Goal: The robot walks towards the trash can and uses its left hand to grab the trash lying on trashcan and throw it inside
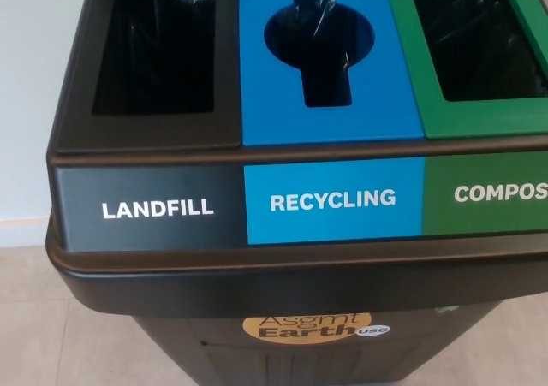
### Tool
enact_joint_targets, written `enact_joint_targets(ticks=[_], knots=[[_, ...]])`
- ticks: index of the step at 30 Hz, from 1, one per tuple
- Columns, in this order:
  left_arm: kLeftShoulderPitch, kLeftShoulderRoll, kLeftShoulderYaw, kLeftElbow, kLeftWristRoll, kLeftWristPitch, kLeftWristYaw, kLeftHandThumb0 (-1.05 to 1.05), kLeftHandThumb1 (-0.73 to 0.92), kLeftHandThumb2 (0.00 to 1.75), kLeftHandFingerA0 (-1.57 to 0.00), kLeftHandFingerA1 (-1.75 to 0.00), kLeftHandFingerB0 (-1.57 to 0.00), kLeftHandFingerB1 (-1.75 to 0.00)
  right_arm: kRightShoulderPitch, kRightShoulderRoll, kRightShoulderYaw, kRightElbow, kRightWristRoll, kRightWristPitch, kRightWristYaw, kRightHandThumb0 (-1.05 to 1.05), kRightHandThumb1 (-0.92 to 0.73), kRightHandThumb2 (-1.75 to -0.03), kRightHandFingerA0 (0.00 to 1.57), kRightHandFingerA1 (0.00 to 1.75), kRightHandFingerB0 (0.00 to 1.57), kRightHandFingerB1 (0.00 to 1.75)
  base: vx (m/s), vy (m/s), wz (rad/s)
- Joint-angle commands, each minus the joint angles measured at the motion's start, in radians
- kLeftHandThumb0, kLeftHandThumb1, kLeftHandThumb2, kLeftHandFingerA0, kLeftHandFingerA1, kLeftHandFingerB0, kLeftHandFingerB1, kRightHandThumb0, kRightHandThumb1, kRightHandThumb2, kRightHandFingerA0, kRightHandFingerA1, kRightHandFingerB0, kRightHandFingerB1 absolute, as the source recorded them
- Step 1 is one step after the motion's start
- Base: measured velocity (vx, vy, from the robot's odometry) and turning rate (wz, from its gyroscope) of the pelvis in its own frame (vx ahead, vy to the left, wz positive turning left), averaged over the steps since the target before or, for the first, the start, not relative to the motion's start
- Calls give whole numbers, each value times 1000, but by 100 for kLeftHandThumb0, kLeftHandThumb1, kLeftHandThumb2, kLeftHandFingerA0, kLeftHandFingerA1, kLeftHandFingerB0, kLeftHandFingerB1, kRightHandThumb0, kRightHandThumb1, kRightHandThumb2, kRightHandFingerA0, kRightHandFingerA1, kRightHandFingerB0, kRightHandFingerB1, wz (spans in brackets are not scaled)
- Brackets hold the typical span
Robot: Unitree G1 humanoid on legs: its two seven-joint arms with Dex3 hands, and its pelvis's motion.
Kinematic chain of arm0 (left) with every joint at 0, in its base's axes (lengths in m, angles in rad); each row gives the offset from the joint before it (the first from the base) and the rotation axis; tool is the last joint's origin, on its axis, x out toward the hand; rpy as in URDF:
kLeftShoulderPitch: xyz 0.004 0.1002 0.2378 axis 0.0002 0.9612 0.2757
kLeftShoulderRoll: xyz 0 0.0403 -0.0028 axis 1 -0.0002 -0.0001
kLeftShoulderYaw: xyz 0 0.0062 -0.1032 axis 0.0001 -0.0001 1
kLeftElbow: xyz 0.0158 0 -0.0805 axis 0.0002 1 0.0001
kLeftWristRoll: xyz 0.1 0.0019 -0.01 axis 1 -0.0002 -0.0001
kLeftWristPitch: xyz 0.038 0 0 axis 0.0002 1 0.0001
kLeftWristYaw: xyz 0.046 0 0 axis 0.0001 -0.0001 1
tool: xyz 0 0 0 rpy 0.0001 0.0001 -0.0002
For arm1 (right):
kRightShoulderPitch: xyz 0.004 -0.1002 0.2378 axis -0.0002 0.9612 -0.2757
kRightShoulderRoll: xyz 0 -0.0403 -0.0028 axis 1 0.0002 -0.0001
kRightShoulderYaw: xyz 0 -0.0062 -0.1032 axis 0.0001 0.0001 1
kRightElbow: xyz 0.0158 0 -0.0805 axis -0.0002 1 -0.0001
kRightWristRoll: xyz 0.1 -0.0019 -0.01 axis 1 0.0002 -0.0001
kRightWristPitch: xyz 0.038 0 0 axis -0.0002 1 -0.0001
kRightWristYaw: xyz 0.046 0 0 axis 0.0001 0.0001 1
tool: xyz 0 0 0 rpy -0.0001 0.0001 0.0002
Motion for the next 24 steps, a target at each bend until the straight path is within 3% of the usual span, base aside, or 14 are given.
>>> enact_joint_targets(ticks=[1,2,3,9,10,12,14,15,20,21,23,24], knots=[[-58,7,-55,87,-74,-74,106,-102,35,81,-111,-58,-72,-71,-11,15,-2,16,23,40,23,-65,-72,-62,70,64,45,36,0,0,0],[-61,9,-61,94,-80,-78,110,-102,35,81,-111,-58,-72,-71,-11,15,-2,16,22,40,23,-65,-72,-62,70,64,45,36,0,0,0],[-62,-1,-73,93,-83,-84,108,-92,44,55,-98,-67,-67,-73,-13,26,3,27,19,47,24,-66,-58,-92,67,71,36,49,0,0,0],[-66,-12,-120,108,-116,-103,119,-92,44,55,-94,-69,-64,-72,-13,47,16,50,12,50,19,-67,-59,-91,69,71,37,49,0,0,0],[-63,-14,-114,112,-131,-117,120,-92,46,55,-100,-65,-63,-73,-2,56,25,55,5,40,16,-59,-71,-61,71,59,41,34,0,0,0],[-57,-14,-110,117,-159,-141,123,-93,47,55,-104,-64,-60,-75,15,71,39,65,-1,21,15,-59,-70,-61,69,59,42,34,0,0,0],[-56,-12,-116,117,-164,-144,123,-93,47,55,-104,-64,-60,-75,18,72,39,67,3,14,20,-59,-70,-61,69,59,42,34,0,0,0],[-49,-12,-113,117,-175,-158,113,-94,47,56,-97,-67,-56,-74,21,71,41,66,5,16,28,-65,-58,-91,60,62,35,48,0,0,0],[-33,-10,-125,119,-208,-185,101,-94,47,56,-102,-64,-55,-74,22,66,55,69,2,22,32,-67,-59,-91,58,61,35,48,0,0,0],[-34,-9,-123,126,-218,-194,97,-90,13,75,-110,-58,-62,-70,19,67,52,67,8,28,38,-67,-58,-92,49,57,31,48,0,0,0],[-34,-7,-121,138,-236,-207,90,-90,13,75,-110,-58,-62,-70,15,67,49,63,17,36,47,-67,-58,-92,49,57,31,48,0,0,0],[-33,-16,-93,131,-283,-216,46,-86,29,77,-110,-59,-64,-67,1,72,54,64,12,47,50,-59,-68,-61,54,45,36,34,0,0,0]])
